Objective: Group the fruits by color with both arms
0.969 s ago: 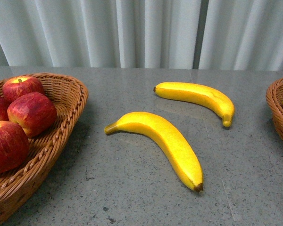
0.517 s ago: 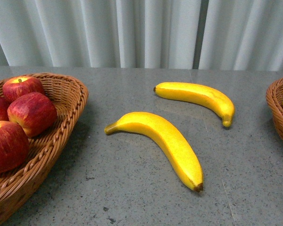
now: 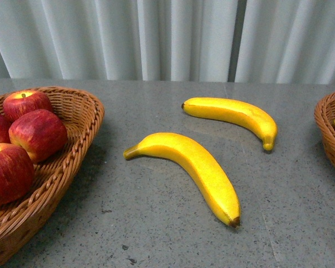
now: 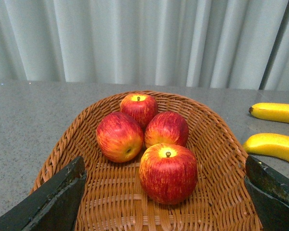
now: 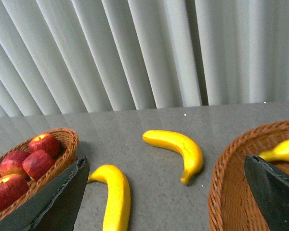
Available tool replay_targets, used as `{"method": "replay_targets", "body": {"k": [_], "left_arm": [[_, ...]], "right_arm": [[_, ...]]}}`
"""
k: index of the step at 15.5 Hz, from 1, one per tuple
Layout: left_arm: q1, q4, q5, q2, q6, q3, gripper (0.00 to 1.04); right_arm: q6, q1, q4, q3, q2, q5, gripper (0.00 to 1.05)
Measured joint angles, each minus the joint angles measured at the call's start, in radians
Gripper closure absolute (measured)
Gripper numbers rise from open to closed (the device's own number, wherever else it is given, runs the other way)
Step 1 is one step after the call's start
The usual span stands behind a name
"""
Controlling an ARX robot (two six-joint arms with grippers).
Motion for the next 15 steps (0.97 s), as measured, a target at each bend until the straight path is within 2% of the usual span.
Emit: {"method": "replay_targets", "body": {"k": [1, 2, 3, 5, 9, 15], "left_arm": [[0.0, 0.0, 0.0, 0.0, 0.0, 0.0, 0.07], [0.0, 0.0, 0.0, 0.0, 0.0, 0.0, 0.07], [0.0, 0.0, 0.0, 0.0, 0.0, 0.0, 0.07], [0.0, 0.0, 0.0, 0.0, 0.0, 0.0, 0.07], [0.0, 0.0, 0.0, 0.0, 0.0, 0.0, 0.07], [0.0, 0.0, 0.0, 0.0, 0.0, 0.0, 0.07]], "right_arm": [[-0.004, 0.204, 0.232, 0.186, 0.432, 0.109, 0.06], [-0.039, 0.39, 0.195, 0.451, 0.79, 0.183, 0.06], [-0.088, 0.496, 0.101, 0.613, 0.976, 0.225, 0.06], [-0.156, 0.547, 0.02, 0.698, 1.074, 0.244, 0.06], [-0.258, 0.542, -0.157, 0.768, 1.178, 0.259, 0.06], [-0.357, 0.536, -0.258, 0.816, 1.263, 0.296, 0.06]]}}
